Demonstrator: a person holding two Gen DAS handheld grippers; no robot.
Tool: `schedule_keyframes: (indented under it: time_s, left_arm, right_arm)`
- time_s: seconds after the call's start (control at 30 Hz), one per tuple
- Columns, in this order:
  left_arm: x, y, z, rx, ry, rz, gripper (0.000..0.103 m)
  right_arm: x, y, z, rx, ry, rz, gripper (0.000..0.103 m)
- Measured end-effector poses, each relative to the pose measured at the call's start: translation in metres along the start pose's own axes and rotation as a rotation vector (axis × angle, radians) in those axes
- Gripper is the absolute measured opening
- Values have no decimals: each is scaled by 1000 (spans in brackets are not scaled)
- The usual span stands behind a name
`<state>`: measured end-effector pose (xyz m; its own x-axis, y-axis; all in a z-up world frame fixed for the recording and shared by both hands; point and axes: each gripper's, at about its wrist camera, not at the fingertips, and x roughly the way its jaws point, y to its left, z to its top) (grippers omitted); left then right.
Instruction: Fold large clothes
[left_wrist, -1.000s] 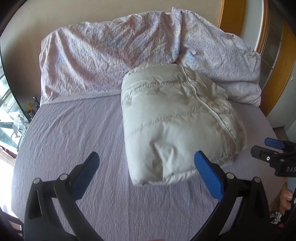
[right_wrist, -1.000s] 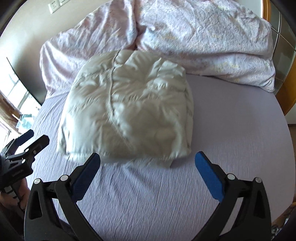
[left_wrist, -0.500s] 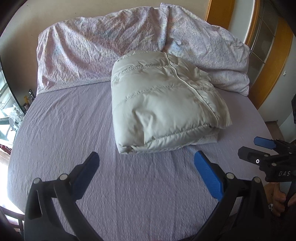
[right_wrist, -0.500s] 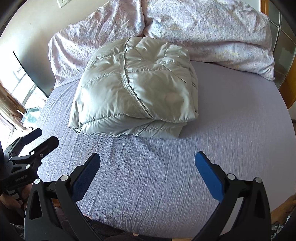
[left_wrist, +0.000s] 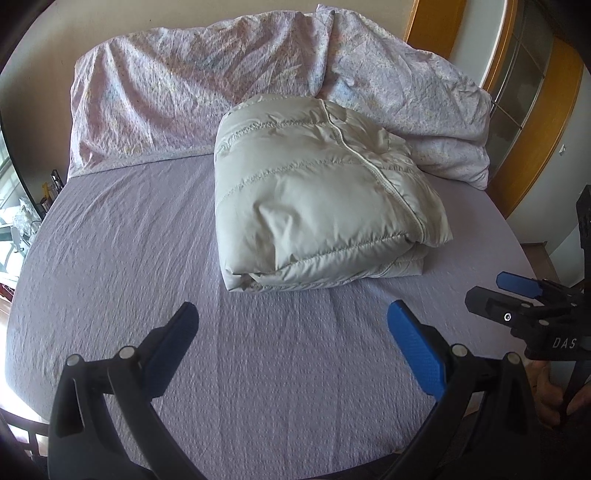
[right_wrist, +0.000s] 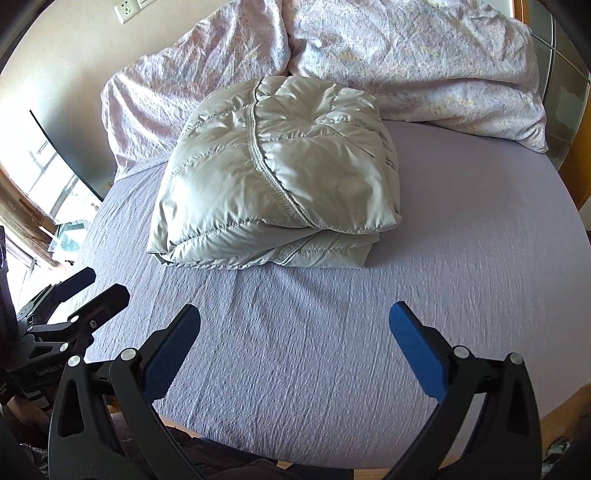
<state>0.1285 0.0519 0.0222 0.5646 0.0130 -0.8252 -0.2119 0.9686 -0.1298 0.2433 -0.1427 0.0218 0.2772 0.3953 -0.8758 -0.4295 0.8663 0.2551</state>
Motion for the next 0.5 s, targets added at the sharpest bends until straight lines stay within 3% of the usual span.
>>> schedule_keyframes:
  time_s: [0.5]
  left_arm:
    - [3, 0, 1, -7, -1, -10, 101]
  right_arm:
    - [3, 0, 0, 15, 1, 16, 102]
